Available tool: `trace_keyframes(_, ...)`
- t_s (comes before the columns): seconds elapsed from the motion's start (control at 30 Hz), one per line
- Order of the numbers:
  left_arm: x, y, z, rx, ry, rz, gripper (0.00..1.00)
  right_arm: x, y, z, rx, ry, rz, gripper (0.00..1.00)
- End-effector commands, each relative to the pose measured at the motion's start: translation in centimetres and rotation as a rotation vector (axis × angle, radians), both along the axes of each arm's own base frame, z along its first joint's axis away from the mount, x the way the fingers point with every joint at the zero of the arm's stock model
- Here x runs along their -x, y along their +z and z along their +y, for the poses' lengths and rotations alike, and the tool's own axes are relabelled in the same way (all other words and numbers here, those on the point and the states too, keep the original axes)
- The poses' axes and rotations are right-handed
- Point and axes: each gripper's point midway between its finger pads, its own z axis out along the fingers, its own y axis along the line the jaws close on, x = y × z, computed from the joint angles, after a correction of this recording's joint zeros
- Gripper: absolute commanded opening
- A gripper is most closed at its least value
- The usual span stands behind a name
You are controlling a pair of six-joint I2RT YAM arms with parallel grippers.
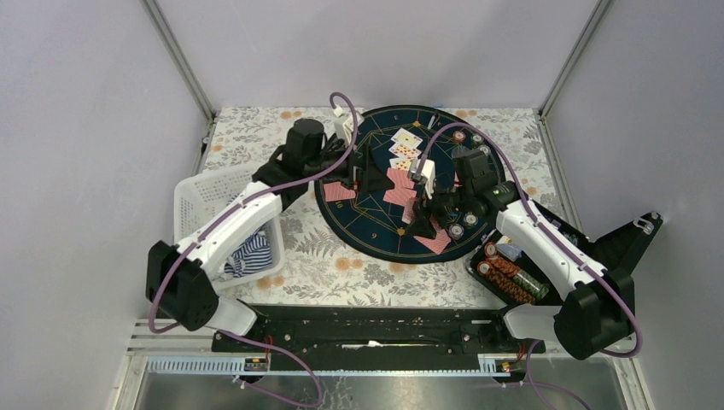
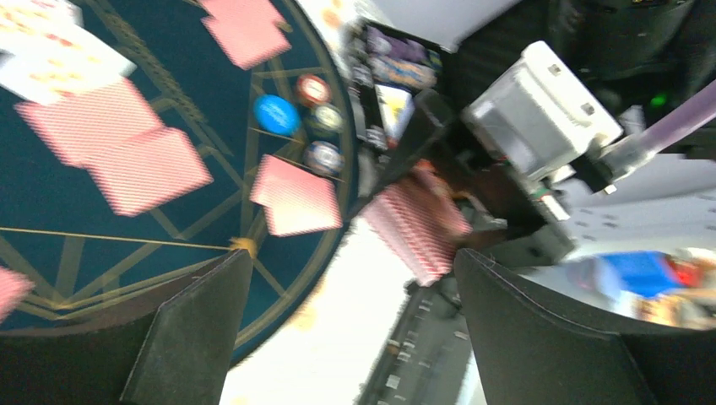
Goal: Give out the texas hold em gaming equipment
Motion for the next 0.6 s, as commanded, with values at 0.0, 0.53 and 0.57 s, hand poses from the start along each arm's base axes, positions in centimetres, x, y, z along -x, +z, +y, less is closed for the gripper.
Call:
trace_keyframes(0.0, 2.9, 2.4, -2.5, 0.196, -0.155, 0.22, 0.92, -0.4, 2.1, 0.6, 0.007, 0.04, -0.127, 0.0)
trace_keyframes(0.53, 4.9, -4.4, -5.1, 0.101, -0.196, 0.427, 0.75, -0.8, 2.4, 1.8, 0.03, 0.047, -0.172, 0.0)
trace_keyframes(0.57, 4.9, -4.5, -5.2, 0.099, -0.197, 0.435, 0.74, -0.8, 2.4, 1.9, 0.031, 0.047, -0.173, 0.0)
